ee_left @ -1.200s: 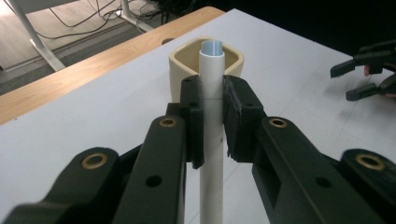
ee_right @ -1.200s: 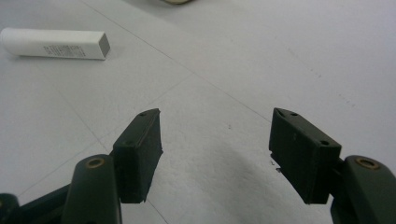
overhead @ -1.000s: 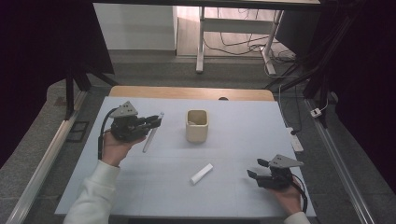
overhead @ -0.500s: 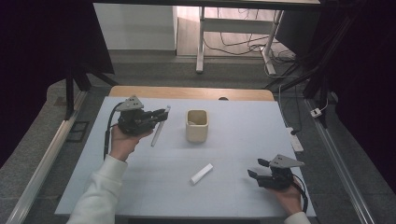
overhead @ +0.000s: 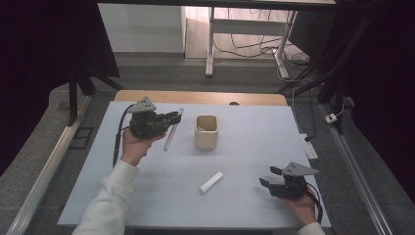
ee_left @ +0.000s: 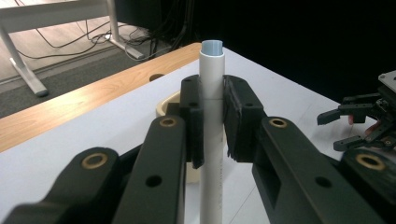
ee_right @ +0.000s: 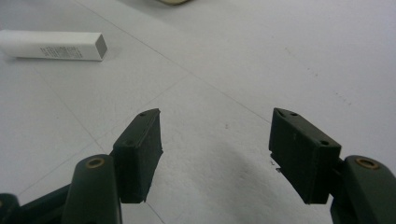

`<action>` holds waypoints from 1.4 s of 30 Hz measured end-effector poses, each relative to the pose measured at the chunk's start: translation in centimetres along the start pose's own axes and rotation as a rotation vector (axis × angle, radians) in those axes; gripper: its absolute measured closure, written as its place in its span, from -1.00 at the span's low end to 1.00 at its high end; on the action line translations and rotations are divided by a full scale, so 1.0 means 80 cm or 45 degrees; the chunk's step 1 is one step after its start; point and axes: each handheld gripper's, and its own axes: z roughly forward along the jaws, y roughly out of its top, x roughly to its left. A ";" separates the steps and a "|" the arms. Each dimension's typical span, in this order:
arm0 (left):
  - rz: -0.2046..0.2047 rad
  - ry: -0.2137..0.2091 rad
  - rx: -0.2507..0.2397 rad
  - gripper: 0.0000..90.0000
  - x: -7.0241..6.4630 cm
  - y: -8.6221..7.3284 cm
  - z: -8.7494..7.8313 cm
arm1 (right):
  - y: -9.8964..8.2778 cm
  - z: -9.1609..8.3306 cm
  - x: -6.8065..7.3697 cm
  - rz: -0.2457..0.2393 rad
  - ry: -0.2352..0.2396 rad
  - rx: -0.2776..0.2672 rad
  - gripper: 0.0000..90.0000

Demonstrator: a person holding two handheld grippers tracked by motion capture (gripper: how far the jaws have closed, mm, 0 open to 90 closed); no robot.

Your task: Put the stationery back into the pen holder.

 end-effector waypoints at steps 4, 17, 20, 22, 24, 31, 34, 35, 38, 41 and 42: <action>-0.003 -0.004 0.004 0.73 0.001 0.002 0.007 | 0.000 0.000 -0.001 0.001 -0.001 0.000 -0.24; 0.001 -0.003 0.004 0.73 0.000 0.013 0.028 | 0.000 0.001 0.000 -0.006 0.002 0.004 -0.24; 0.001 -0.005 0.005 0.73 -0.001 0.015 0.032 | 0.000 0.000 0.000 -0.003 0.002 0.004 -0.24; 0.003 -0.004 0.005 0.73 -0.001 0.015 0.035 | 0.000 0.000 0.000 -0.005 -0.004 0.007 -0.24; 0.006 -0.002 0.004 0.73 -0.001 0.016 0.037 | 0.000 0.001 0.000 -0.005 -0.004 0.007 -0.24; -0.018 -0.007 -0.034 0.73 0.000 0.018 0.046 | 0.000 0.001 0.000 -0.006 0.001 0.004 -0.24; -0.012 0.000 -0.033 0.73 0.000 0.020 0.051 | 0.000 0.001 0.000 -0.006 0.001 0.004 -0.24; -0.010 0.003 -0.034 0.73 -0.001 0.020 0.052 | 0.000 0.001 0.000 -0.006 0.001 0.004 -0.24; -0.005 0.000 -0.037 0.73 -0.002 0.023 0.056 | 0.000 0.001 0.000 -0.006 -0.005 0.009 -0.24; -0.006 0.000 -0.044 0.73 -0.002 0.025 0.059 | -0.001 0.001 0.000 -0.007 -0.005 0.009 -0.24; -0.012 -0.004 -0.049 0.73 -0.002 0.025 0.060 | -0.001 0.001 0.000 -0.007 -0.005 0.009 -0.24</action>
